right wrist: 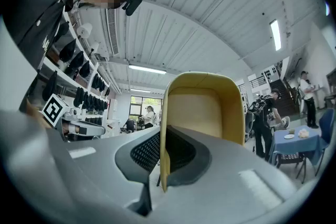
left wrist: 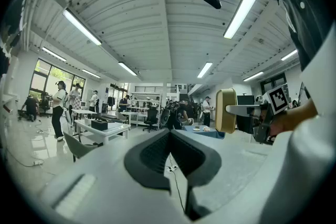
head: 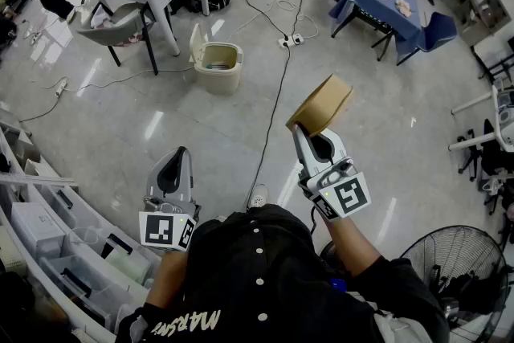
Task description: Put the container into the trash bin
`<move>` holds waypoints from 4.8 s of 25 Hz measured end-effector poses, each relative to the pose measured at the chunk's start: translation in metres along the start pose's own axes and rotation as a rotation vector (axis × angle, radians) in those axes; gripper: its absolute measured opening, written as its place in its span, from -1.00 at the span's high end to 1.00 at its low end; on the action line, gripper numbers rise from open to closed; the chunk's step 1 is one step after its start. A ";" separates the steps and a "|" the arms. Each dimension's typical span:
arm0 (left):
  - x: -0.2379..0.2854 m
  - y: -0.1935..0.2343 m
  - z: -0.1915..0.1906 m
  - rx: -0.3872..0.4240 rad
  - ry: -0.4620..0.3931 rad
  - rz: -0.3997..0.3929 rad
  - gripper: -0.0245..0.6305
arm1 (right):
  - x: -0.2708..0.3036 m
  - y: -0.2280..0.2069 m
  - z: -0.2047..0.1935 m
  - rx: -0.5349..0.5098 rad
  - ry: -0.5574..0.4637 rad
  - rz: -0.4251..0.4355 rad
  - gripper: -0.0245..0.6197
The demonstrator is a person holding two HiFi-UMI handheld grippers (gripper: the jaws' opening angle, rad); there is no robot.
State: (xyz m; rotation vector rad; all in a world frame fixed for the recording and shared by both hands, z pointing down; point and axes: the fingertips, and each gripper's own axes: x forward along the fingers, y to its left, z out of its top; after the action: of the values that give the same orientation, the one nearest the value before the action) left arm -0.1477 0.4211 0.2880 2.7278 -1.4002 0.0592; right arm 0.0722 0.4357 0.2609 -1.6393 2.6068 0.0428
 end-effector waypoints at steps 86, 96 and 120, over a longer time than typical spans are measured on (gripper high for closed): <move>0.265 0.194 0.034 -0.001 -0.062 0.035 0.92 | 0.280 -0.144 -0.011 -0.033 -0.050 -0.021 0.85; 0.272 0.220 0.021 -0.015 -0.037 0.004 0.92 | 0.306 -0.128 -0.024 -0.036 -0.026 -0.031 0.85; 0.324 0.230 0.011 -0.035 0.000 -0.014 0.92 | 0.346 -0.162 -0.041 -0.023 0.017 -0.019 0.85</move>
State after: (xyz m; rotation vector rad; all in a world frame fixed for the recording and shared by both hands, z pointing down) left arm -0.1461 0.0243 0.3101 2.7092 -1.3684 0.0329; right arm 0.0669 0.0517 0.2804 -1.6788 2.6119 0.0581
